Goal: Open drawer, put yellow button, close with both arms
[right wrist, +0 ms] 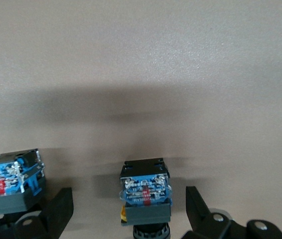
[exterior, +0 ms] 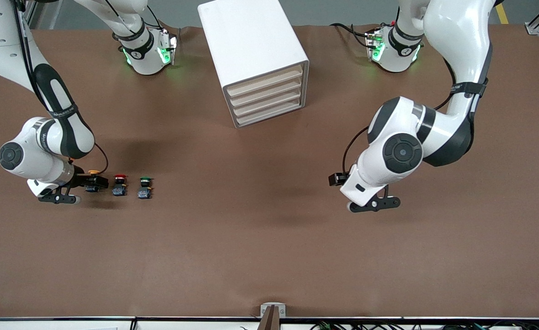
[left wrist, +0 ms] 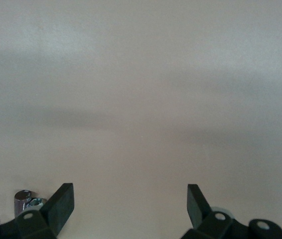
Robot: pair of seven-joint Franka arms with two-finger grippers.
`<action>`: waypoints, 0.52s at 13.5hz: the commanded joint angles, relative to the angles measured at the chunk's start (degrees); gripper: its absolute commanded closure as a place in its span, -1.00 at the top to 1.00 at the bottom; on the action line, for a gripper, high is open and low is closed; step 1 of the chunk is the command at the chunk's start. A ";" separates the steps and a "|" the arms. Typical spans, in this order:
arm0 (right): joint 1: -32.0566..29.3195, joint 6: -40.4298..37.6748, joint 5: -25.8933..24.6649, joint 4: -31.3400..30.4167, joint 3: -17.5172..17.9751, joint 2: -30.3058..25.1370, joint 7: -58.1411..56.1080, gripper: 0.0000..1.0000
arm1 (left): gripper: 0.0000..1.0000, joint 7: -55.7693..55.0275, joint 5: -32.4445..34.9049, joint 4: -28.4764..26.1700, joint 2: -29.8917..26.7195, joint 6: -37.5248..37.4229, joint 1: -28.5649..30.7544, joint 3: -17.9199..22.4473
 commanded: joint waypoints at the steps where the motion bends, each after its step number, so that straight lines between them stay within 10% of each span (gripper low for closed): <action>1: -0.32 -0.11 0.95 -1.84 0.08 -2.33 -1.51 0.85 | 1.00 0.66 0.60 -0.13 -0.84 -0.65 0.14 -0.29; 7: -1.20 0.24 0.94 -1.75 0.08 -1.89 -1.86 0.66 | 1.00 -22.90 -2.73 -0.66 -0.31 -1.26 -1.26 -0.81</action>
